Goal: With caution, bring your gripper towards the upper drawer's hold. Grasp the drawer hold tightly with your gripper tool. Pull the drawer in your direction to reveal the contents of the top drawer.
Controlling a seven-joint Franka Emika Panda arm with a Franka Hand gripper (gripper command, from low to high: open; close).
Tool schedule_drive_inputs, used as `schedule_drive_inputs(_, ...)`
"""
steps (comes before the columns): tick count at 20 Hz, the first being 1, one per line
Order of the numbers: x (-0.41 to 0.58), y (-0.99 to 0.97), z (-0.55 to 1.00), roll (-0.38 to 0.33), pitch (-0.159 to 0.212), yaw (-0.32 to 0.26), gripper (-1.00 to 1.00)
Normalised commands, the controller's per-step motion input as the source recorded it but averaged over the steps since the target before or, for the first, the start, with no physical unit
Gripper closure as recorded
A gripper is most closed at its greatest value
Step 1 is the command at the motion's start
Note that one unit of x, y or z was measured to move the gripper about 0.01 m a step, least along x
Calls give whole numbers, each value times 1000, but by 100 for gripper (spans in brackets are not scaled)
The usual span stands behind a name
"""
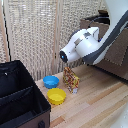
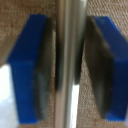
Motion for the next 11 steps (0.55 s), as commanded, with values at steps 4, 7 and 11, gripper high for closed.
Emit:
schedule_drive_inputs(4, 260, -5, 361, -36, 8, -113, -100)
schedule_drive_inputs(7, 369, 259, 113, -40, 16, -96, -100)
schedule_drive_inputs(11, 285, 492, -11, 21, 43, -46, -100)
